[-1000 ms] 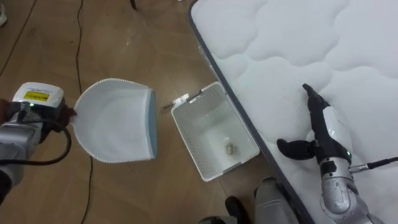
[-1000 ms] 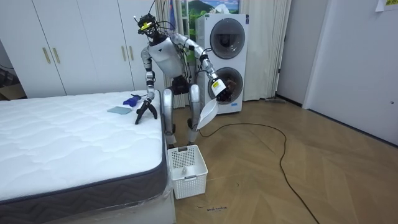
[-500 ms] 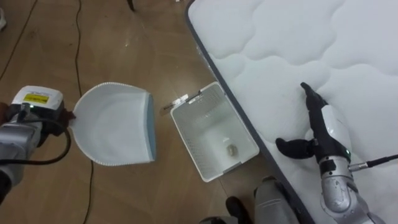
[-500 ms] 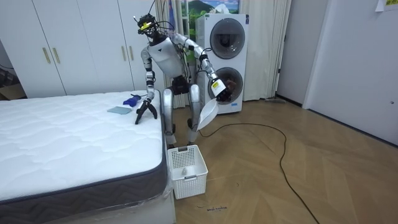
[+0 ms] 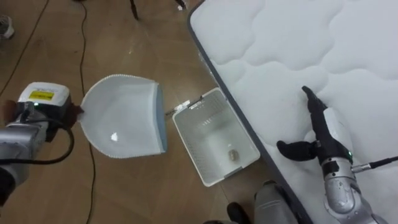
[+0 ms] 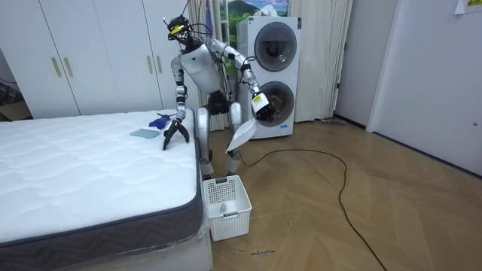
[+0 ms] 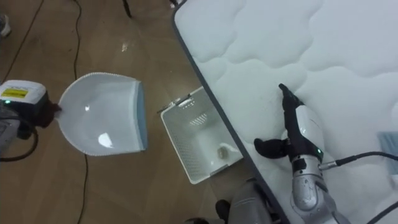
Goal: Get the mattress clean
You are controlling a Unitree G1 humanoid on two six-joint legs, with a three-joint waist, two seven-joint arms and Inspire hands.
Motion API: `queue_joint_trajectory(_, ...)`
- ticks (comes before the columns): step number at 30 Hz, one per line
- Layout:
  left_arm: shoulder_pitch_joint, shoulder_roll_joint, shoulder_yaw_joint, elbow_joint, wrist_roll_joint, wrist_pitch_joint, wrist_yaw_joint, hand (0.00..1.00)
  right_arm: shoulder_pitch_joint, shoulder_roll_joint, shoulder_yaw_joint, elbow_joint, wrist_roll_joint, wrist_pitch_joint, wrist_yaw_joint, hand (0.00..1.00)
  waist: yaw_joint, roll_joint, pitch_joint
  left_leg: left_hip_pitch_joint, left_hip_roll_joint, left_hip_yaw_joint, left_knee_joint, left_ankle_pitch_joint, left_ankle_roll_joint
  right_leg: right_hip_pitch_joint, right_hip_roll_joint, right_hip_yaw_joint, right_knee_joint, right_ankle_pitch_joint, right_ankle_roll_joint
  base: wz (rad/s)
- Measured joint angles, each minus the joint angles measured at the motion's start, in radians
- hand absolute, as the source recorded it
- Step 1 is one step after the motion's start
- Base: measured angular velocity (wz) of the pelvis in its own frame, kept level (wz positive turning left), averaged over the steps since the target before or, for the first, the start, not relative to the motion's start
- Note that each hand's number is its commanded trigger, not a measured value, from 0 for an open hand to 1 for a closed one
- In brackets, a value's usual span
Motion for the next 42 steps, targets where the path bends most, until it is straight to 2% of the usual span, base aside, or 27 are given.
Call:
queue_joint_trajectory(3, 0.085, -0.002, 0.118, -0.062, -0.007, -0.040, 0.034, 1.00, 0.003, -0.023, 0.000, 0.009, 0.008, 0.001, -0.002, 0.00, 0.062, -0.042, -0.0110, 0.032, 0.018, -0.001, 0.010, -0.025, -0.015, 0.021, 0.051, 0.059, -0.014, 0.011, -0.005, -0.70)
queue_joint_trajectory(6, 0.167, -0.009, 0.170, -0.129, -0.008, -0.050, 0.064, 1.00, 0.018, -0.018, -0.008, 0.035, 0.011, 0.019, -0.017, 0.00, 0.073, -0.067, -0.0266, 0.095, 0.036, -0.009, -0.009, -0.036, -0.024, 0.093, 0.079, 0.069, -0.067, 0.022, -0.008, -0.38)
queue_joint_trajectory(8, 0.203, -0.020, 0.197, -0.163, -0.012, -0.055, 0.087, 1.00, 0.045, -0.015, -0.023, 0.034, 0.015, 0.024, -0.038, 0.00, 0.072, -0.082, -0.0359, 0.131, 0.041, -0.010, -0.030, -0.036, -0.024, 0.133, 0.084, 0.066, -0.096, 0.028, -0.008, -0.12)
queue_joint_trajectory(13, 0.213, -0.047, 0.208, -0.210, -0.078, -0.084, 0.117, 1.00, 0.086, -0.014, -0.078, 0.031, 0.069, 0.025, -0.080, 0.00, 0.090, -0.091, -0.0445, 0.216, 0.065, -0.007, -0.079, -0.036, -0.025, 0.235, 0.108, 0.069, -0.208, 0.074, -0.004, -0.23)
queue_joint_trajectory(14, 0.219, -0.067, 0.228, -0.219, -0.087, -0.095, 0.132, 1.00, 0.092, -0.013, -0.088, 0.031, 0.069, 0.026, -0.087, 0.00, 0.094, -0.095, -0.0476, 0.243, 0.067, -0.006, -0.099, -0.036, -0.025, 0.258, 0.112, 0.072, -0.235, 0.084, -0.002, -0.31)
queue_joint_trajectory(15, 0.238, -0.091, 0.254, -0.234, -0.088, -0.096, 0.152, 1.00, 0.102, -0.012, -0.093, 0.027, 0.073, 0.026, -0.089, 0.00, 0.095, -0.102, -0.0581, 0.268, 0.067, -0.003, -0.120, -0.036, -0.024, 0.277, 0.114, 0.072, -0.254, 0.091, -0.001, -0.29)
queue_joint_trajectory(16, 0.252, -0.101, 0.267, -0.249, -0.087, -0.096, 0.158, 1.00, 0.111, -0.011, -0.095, 0.021, 0.076, 0.027, -0.089, 0.00, 0.094, -0.107, -0.0629, 0.279, 0.068, 0.000, -0.125, -0.036, -0.024, 0.287, 0.114, 0.072, -0.261, 0.093, -0.002, -0.27)
queue_joint_trajectory(17, 0.279, -0.112, 0.279, -0.289, -0.087, -0.093, 0.167, 1.00, 0.140, -0.003, -0.107, -0.006, 0.080, 0.031, -0.089, 0.00, 0.100, -0.122, -0.0732, 0.295, 0.069, 0.002, -0.132, -0.036, -0.025, 0.297, 0.115, 0.069, -0.266, 0.095, -0.003, -0.31)
queue_joint_trajectory(18, 0.303, -0.123, 0.293, -0.322, -0.088, -0.092, 0.174, 1.00, 0.153, 0.014, -0.120, -0.018, 0.078, 0.036, -0.090, 0.00, 0.101, -0.139, -0.0770, 0.309, 0.071, 0.007, -0.133, -0.039, -0.027, 0.303, 0.115, 0.065, -0.265, 0.097, -0.004, -0.35)
queue_joint_trajectory(20, 0.340, -0.154, 0.315, -0.345, -0.092, -0.092, 0.190, 1.00, 0.153, 0.025, -0.120, -0.024, 0.082, 0.042, -0.097, 0.00, 0.117, -0.156, -0.0739, 0.337, 0.083, 0.036, -0.133, -0.047, -0.032, 0.315, 0.129, 0.069, -0.272, 0.113, -0.008, -0.73)
queue_joint_trajectory(22, 0.373, -0.180, 0.316, -0.363, -0.122, -0.092, 0.203, 1.00, 0.153, 0.031, -0.114, -0.048, 0.096, 0.064, -0.099, 0.00, 0.141, -0.168, -0.0701, 0.362, 0.085, 0.039, -0.138, -0.054, -0.034, 0.325, 0.145, 0.076, -0.291, 0.135, -0.014, -1.10)
queue_joint_trajectory(24, 0.411, -0.217, 0.336, -0.379, -0.135, -0.096, 0.212, 1.00, 0.148, 0.034, -0.109, -0.079, 0.120, 0.070, -0.097, 0.00, 0.170, -0.173, -0.0685, 0.381, 0.091, 0.048, -0.173, -0.051, -0.034, 0.320, 0.151, 0.045, -0.338, 0.184, -0.021, -1.27)
queue_joint_trajectory(25, 0.431, -0.241, 0.356, -0.391, -0.146, -0.105, 0.219, 1.00, 0.144, 0.039, -0.102, -0.088, 0.127, 0.070, -0.095, 0.00, 0.192, -0.174, -0.0700, 0.389, 0.122, 0.105, -0.208, -0.040, -0.033, 0.323, 0.152, -0.024, -0.401, 0.242, -0.036, -1.52)
queue_joint_trajectory(26, 0.441, -0.254, 0.376, -0.404, -0.156, -0.115, 0.223, 1.00, 0.141, 0.059, -0.100, -0.096, 0.130, 0.070, -0.089, 0.00, 0.213, -0.186, -0.0710, 0.387, 0.154, 0.198, -0.235, -0.030, -0.032, 0.322, 0.133, -0.131, -0.376, 0.250, -0.046, -1.58)
queue_joint_trajectory(27, 0.449, -0.269, 0.381, -0.412, -0.176, -0.117, 0.235, 1.00, 0.144, 0.072, -0.099, -0.101, 0.146, 0.070, -0.089, 0.00, 0.221, -0.207, -0.0700, 0.404, 0.158, 0.263, -0.264, -0.017, -0.035, 0.331, 0.096, -0.236, -0.273, 0.197, -0.046, -1.19)
queue_joint_trajectory(28, 0.454, -0.281, 0.387, -0.420, -0.186, -0.116, 0.238, 1.00, 0.146, 0.073, -0.098, -0.105, 0.150, 0.070, -0.090, 0.00, 0.236, -0.216, -0.0694, 0.419, 0.158, 0.302, -0.282, -0.011, -0.037, 0.346, 0.074, -0.272, -0.233, 0.177, -0.047, -1.33)
queue_joint_trajectory(29, 0.465, -0.299, 0.390, -0.435, -0.212, -0.115, 0.243, 1.00, 0.145, 0.073, -0.098, -0.108, 0.148, 0.068, -0.093, 0.00, 0.257, -0.233, -0.0727, 0.440, 0.161, 0.381, -0.293, -0.009, -0.038, 0.383, 0.019, -0.334, -0.192, 0.145, -0.039, -1.52)
queue_joint_trajectory(30, 0.474, -0.306, 0.389, -0.445, -0.248, -0.115, 0.244, 1.00, 0.137, 0.073, -0.085, -0.111, 0.148, 0.064, -0.099, 0.00, 0.273, -0.246, -0.0705, 0.451, 0.163, 0.433, -0.283, -0.011, -0.035, 0.423, -0.031, -0.375, -0.200, 0.125, -0.022, -1.46)
queue_joint_trajectory(31, 0.478, -0.308, 0.390, -0.448, -0.267, -0.114, 0.245, 1.00, 0.132, 0.073, -0.076, -0.111, 0.149, 0.061, -0.101, 0.00, 0.279, -0.253, -0.0686, 0.453, 0.164, 0.447, -0.273, -0.012, -0.034, 0.427, -0.046, -0.389, -0.221, 0.121, -0.016, -1.30)
queue_joint_trajectory(32, 0.479, -0.319, 0.396, -0.450, -0.284, -0.114, 0.245, 1.00, 0.130, 0.074, -0.064, -0.111, 0.152, 0.046, -0.100, 0.00, 0.290, -0.264, -0.0630, 0.450, 0.173, 0.443, -0.245, -0.013, -0.032, 0.433, -0.040, -0.403, -0.271, 0.121, -0.014, -1.62)
queue_joint_trajectory(33, 0.492, -0.333, 0.410, -0.458, -0.283, -0.114, 0.252, 1.00, 0.120, 0.074, -0.049, -0.110, 0.153, 0.043, -0.100, 0.00, 0.327, -0.268, -0.0626, 0.441, 0.174, 0.369, -0.234, -0.014, -0.033, 0.439, -0.022, -0.402, -0.337, 0.125, -0.020, -1.82)
queue_joint_trajectory(34, 0.500, -0.338, 0.423, -0.460, -0.283, -0.118, 0.252, 1.00, 0.110, 0.076, -0.038, -0.110, 0.152, 0.044, -0.099, 0.00, 0.338, -0.267, -0.0643, 0.427, 0.174, 0.320, -0.224, -0.014, -0.033, 0.450, -0.009, -0.403, -0.372, 0.130, -0.027, -1.94)
queue_joint_trajectory(35, 0.503, -0.350, 0.446, -0.459, -0.284, -0.120, 0.253, 1.00, 0.092, 0.083, -0.020, -0.110, 0.151, 0.044, -0.096, 0.00, 0.345, -0.255, -0.0631, 0.396, 0.190, 0.250, -0.200, -0.018, -0.040, 0.464, 0.019, -0.405, -0.436, 0.156, -0.045, -1.22)
queue_joint_trajectory(36, 0.503, -0.356, 0.452, -0.460, -0.285, -0.120, 0.252, 1.00, 0.091, 0.090, -0.016, -0.110, 0.150, 0.044, -0.095, 0.00, 0.339, -0.248, -0.0637, 0.389, 0.199, 0.237, -0.189, -0.018, -0.042, 0.468, 0.031, -0.409, -0.458, 0.177, -0.049, -0.98)
queue_joint_trajectory(38, 0.501, -0.369, 0.452, -0.482, -0.303, -0.138, 0.254, 1.00, 0.104, 0.099, -0.001, -0.110, 0.155, 0.045, -0.072, 0.00, 0.287, -0.247, -0.0647, 0.403, 0.213, 0.241, -0.193, -0.023, -0.056, 0.478, 0.044, -0.428, -0.488, 0.191, -0.056, -0.32)
queue_joint_trajectory(39, 0.501, -0.376, 0.445, -0.490, -0.319, -0.144, 0.254, 1.00, 0.109, 0.101, -0.001, -0.110, 0.156, 0.045, -0.059, 0.00, 0.269, -0.246, -0.0647, 0.412, 0.218, 0.248, -0.207, -0.032, -0.076, 0.472, 0.048, -0.430, -0.484, 0.190, -0.057, -0.10)
queue_joint_trajectory(42, 0.511, -0.406, 0.438, -0.491, -0.346, -0.141, 0.255, 1.00, 0.114, 0.113, -0.001, -0.110, 0.151, 0.045, -0.043, 0.00, 0.244, -0.246, -0.0660, 0.428, 0.222, 0.275, -0.214, -0.034, -0.079, 0.468, 0.048, -0.423, -0.474, 0.196, -0.064, -0.26)
